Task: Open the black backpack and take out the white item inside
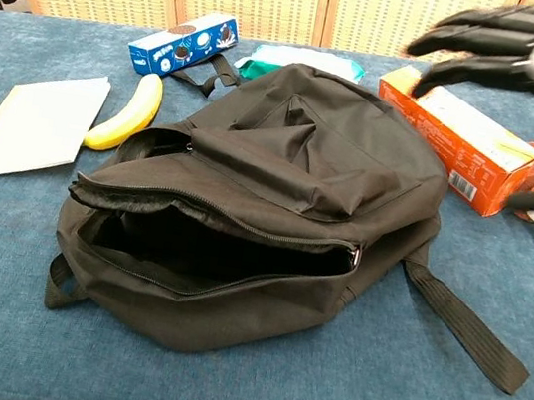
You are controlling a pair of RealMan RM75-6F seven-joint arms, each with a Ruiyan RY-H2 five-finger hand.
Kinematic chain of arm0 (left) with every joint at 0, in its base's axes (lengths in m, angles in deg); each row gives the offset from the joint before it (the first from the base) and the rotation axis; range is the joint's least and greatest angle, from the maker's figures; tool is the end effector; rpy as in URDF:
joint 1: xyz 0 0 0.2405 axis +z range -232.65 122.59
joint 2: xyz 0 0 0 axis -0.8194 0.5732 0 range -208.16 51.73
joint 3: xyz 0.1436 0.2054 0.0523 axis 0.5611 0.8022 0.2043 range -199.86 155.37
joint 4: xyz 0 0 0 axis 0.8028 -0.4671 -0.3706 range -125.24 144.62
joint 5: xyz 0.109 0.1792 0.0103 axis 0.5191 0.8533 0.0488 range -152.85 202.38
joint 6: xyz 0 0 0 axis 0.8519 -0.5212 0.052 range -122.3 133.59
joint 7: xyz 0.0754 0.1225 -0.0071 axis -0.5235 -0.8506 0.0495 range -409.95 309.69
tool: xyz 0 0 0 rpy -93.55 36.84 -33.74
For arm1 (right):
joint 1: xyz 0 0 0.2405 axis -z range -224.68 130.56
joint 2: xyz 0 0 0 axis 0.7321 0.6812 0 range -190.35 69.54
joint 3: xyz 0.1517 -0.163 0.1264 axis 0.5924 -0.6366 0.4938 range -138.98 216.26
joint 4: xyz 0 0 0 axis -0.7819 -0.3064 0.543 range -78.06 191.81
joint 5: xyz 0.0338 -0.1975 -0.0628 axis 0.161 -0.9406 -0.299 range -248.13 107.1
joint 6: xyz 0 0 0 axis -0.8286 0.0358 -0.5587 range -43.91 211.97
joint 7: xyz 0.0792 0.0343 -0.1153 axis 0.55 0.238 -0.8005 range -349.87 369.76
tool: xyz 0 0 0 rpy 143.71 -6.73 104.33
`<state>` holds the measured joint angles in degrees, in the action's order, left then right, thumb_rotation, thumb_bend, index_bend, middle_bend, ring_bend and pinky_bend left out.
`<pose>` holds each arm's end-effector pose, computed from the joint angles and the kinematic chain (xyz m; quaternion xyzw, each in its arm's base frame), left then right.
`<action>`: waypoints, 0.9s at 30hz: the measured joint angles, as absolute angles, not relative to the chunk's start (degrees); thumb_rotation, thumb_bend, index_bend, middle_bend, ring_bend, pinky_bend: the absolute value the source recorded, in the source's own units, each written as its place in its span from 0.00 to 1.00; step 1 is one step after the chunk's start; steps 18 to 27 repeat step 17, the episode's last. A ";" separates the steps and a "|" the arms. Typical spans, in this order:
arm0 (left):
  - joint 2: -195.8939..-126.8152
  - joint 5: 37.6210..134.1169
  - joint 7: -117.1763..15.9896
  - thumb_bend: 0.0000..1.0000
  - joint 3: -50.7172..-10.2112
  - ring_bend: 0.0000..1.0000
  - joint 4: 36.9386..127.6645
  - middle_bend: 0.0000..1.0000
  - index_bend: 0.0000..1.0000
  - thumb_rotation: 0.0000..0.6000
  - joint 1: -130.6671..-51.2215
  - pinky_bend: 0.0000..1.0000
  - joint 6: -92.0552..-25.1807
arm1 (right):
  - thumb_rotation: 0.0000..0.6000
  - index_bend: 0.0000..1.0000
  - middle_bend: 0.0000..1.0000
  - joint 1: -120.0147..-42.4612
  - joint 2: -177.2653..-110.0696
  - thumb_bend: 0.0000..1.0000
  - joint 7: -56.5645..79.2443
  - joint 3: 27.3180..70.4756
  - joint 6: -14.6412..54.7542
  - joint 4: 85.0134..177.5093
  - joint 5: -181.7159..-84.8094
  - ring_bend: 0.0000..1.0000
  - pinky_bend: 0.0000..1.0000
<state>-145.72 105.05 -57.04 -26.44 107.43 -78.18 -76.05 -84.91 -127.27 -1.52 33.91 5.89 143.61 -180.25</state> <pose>-0.2273 0.2681 0.1314 -0.6343 -0.3364 -0.4590 0.5233 -0.1706 -0.2747 0.0961 0.8361 -0.0314 0.4256 0.3446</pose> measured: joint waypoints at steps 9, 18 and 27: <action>-147.98 105.79 -59.56 0.55 -23.03 0.00 111.68 0.00 0.00 1.00 -69.63 0.00 -85.30 | 1.00 0.18 0.06 -75.12 -129.48 0.00 1.91 35.80 -4.49 133.00 -173.26 0.00 0.09; -147.61 107.05 -59.58 0.55 -19.59 0.00 115.21 0.00 0.00 1.00 -63.98 0.00 -87.17 | 1.00 0.18 0.05 -62.11 -135.67 0.00 6.73 38.70 -12.85 138.95 -160.27 0.00 0.08; -147.61 107.05 -59.58 0.55 -19.59 0.00 115.21 0.00 0.00 1.00 -63.98 0.00 -87.17 | 1.00 0.18 0.05 -62.11 -135.67 0.00 6.73 38.70 -12.85 138.95 -160.27 0.00 0.08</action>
